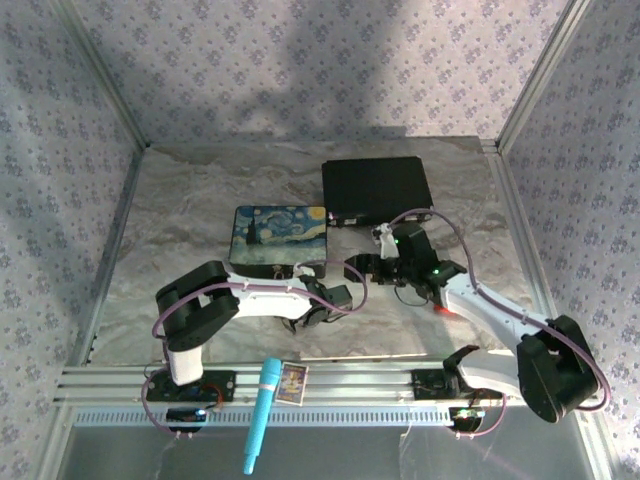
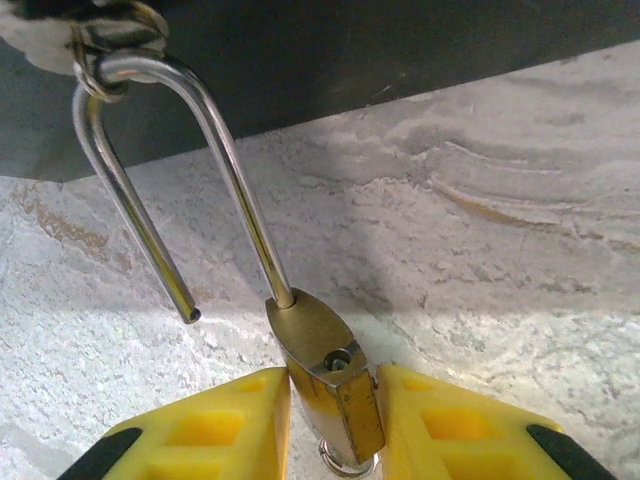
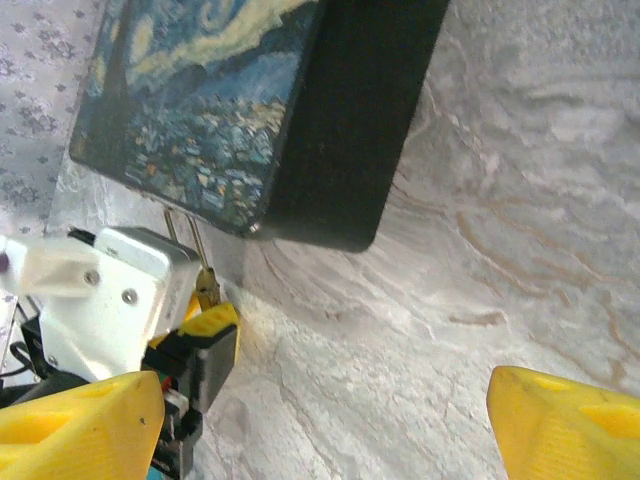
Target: Unlock a padlock with a key
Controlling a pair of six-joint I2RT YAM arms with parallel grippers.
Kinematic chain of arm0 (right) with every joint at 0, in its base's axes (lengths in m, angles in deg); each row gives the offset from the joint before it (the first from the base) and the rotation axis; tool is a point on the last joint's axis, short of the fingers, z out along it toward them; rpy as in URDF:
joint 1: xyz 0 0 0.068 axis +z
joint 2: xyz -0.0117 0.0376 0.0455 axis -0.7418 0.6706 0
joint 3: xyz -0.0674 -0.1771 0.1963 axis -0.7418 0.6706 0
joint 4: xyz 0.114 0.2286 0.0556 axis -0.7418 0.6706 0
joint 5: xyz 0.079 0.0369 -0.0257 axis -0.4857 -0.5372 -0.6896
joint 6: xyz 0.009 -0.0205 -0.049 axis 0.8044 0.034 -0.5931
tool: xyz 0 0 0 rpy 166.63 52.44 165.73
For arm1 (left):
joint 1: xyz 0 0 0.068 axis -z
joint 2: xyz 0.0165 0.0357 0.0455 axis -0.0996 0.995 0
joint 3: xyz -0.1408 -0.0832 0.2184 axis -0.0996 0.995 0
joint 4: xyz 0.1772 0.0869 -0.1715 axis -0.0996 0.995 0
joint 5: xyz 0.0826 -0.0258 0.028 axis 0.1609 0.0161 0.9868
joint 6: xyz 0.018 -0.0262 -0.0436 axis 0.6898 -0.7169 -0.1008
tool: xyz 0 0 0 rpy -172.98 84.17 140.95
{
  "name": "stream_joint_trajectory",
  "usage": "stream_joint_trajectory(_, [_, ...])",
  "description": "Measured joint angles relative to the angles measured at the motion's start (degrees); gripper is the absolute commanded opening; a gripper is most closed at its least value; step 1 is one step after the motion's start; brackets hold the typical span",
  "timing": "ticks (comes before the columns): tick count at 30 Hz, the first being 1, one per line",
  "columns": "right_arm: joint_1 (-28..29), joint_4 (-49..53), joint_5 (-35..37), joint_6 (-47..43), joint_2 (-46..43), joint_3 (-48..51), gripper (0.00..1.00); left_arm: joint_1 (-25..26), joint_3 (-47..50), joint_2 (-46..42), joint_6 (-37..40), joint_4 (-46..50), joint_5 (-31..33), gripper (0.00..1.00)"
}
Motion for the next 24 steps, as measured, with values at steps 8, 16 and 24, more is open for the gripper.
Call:
stream_joint_trajectory(8, [0.26, 0.17, -0.37, 0.76, -1.46, 1.88, 0.99, 0.22, 1.62, -3.87, 1.31, -2.36, -3.39, 0.7])
stream_joint_trajectory(16, [7.85, 0.98, 8.72, 1.97, -3.61, 2.1, 0.99, -2.89, 8.76, -25.88, 2.51, -7.8, -7.19, 0.93])
stream_joint_trajectory(24, [25.62, 2.62, 28.52, 8.35, 6.82, -5.27, 0.99, -18.45, 16.24, -51.32, 5.68, -8.76, -11.28, 1.0])
